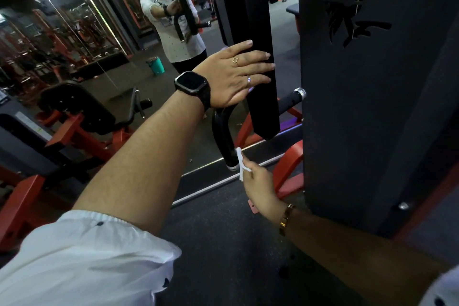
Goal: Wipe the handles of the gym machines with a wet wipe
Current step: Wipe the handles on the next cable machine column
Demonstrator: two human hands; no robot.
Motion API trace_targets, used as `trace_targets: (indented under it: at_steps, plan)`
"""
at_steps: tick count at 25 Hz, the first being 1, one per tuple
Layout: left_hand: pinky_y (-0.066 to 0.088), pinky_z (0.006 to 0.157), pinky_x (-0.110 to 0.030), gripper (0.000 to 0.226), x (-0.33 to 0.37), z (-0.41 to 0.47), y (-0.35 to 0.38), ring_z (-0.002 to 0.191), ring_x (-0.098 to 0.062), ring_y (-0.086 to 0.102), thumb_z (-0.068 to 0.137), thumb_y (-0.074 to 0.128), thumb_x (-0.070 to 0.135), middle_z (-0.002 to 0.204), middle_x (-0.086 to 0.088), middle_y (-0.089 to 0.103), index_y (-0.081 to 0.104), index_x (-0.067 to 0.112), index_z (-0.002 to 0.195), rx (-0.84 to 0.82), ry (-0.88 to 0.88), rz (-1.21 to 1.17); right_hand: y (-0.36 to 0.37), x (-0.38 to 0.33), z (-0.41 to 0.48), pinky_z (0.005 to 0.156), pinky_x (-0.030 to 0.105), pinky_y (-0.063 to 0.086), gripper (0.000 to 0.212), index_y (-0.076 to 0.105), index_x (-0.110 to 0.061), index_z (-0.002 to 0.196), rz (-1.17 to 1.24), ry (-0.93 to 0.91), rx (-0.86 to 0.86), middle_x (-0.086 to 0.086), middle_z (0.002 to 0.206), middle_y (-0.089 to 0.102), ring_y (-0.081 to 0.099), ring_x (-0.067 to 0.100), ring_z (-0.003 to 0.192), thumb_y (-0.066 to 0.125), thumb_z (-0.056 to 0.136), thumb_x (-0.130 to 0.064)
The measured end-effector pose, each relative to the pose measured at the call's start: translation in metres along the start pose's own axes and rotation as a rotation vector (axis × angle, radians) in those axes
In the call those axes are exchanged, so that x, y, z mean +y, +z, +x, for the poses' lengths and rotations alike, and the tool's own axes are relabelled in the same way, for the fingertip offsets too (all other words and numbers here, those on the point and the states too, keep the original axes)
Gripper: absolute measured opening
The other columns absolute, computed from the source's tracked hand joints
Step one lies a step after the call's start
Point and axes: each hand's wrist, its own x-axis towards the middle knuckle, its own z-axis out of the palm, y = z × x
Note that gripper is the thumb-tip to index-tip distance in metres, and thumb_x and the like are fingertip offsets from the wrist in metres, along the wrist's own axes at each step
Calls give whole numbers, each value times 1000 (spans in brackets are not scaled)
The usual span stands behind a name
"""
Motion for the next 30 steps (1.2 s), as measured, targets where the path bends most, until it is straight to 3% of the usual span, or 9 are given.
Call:
trace_targets:
  at_steps: [3,5,7,9,12,14,23,27,30]
  plan:
    - [17,116,-44,47,-1,0,-1,139,-21,35,101,22,29,146,-1,46,54,18,134,15,8,7,-23,-32,1,71,32,56,36,65,-16,96,643,222,24,13,100,69,65,22,87,34,91,2]
    - [16,117,-44,47,-1,1,-1,139,-21,36,101,22,29,145,-2,47,56,18,133,23,13,14,-40,-59,2,70,35,58,35,61,-12,95,971,190,-15,14,97,68,67,24,86,31,93,5]
    - [16,117,-43,48,-1,1,0,138,-22,37,101,21,29,144,-2,49,56,17,132,22,20,25,-48,-81,4,75,35,58,27,64,-11,97,979,12,-73,12,95,69,68,21,86,41,94,3]
    - [18,115,-44,47,-2,0,0,137,-23,39,102,22,28,142,-3,50,57,17,131,23,23,36,-51,-88,4,86,37,55,22,69,-11,102,597,-386,62,8,100,70,67,19,96,54,90,0]
    - [21,114,-44,45,-3,1,1,136,-22,41,101,26,28,141,-4,52,58,16,130,49,34,45,-51,-82,21,96,37,48,23,68,1,109,-238,-1217,354,14,113,67,63,24,108,52,93,0]
    - [21,114,-44,44,-3,1,2,136,-22,40,101,27,27,142,-3,51,58,17,131,61,35,54,-43,-82,34,99,39,47,20,69,4,105,-548,-1456,400,17,112,67,62,29,111,53,95,-2]
    - [18,115,-45,44,-1,0,-2,138,-23,38,100,28,27,144,-2,48,57,18,132,31,30,56,-13,-28,57,119,43,13,31,70,-3,102,-1025,-1608,198,18,119,64,47,29,130,39,99,-1]
    - [17,116,-45,48,-1,0,-2,138,-23,37,102,21,28,144,-2,48,56,18,132,7,16,32,-17,15,49,119,47,6,24,69,-7,110,-1398,-1588,-57,16,126,61,43,29,133,54,90,-7]
    - [17,116,-45,48,-1,0,-2,139,-22,36,102,21,28,145,-2,47,56,18,133,7,14,25,-20,0,43,118,46,14,23,66,-2,112,-1227,-1600,-20,16,120,64,47,31,129,52,94,-5]
